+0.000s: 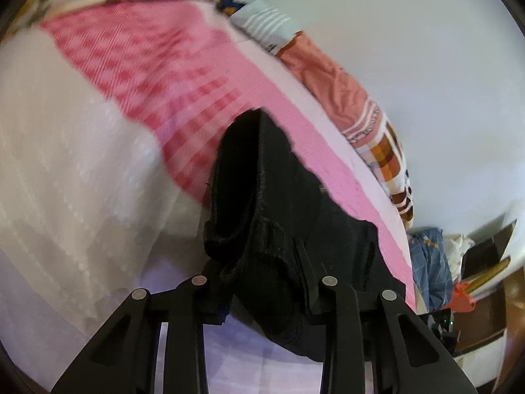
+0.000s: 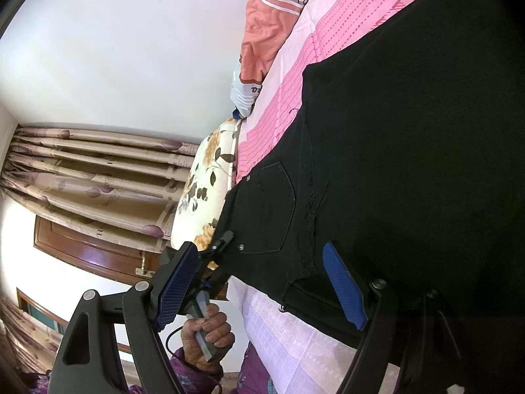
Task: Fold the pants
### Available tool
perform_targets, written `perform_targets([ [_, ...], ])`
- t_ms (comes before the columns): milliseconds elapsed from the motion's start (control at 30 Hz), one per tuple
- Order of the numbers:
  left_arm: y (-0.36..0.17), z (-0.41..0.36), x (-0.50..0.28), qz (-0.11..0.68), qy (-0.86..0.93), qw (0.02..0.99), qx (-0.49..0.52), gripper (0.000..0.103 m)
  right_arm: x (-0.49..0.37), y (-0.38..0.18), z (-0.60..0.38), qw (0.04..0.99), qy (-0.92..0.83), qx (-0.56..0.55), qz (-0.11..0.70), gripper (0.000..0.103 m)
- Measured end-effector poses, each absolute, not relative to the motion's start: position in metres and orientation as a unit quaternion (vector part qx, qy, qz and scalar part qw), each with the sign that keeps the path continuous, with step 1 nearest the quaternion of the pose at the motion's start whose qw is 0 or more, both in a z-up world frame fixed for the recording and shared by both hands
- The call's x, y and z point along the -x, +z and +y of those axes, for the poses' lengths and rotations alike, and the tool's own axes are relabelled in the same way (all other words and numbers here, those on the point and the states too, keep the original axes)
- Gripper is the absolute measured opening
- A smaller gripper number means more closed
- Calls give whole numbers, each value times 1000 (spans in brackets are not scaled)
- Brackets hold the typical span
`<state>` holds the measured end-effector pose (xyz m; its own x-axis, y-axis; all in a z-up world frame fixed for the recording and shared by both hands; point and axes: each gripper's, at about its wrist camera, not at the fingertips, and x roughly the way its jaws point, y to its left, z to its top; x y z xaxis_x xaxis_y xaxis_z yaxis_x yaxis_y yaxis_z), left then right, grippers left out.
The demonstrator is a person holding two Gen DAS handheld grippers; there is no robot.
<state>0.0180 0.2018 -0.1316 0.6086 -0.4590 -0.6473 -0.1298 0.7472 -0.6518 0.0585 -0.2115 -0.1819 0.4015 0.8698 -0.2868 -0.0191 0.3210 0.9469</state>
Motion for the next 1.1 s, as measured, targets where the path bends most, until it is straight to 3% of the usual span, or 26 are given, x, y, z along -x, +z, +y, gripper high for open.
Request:
perform_targets([
  [1100, -65, 152, -17, 389, -107, 889, 218, 32, -61, -176, -227, 667, 305, -474, 487, 81],
])
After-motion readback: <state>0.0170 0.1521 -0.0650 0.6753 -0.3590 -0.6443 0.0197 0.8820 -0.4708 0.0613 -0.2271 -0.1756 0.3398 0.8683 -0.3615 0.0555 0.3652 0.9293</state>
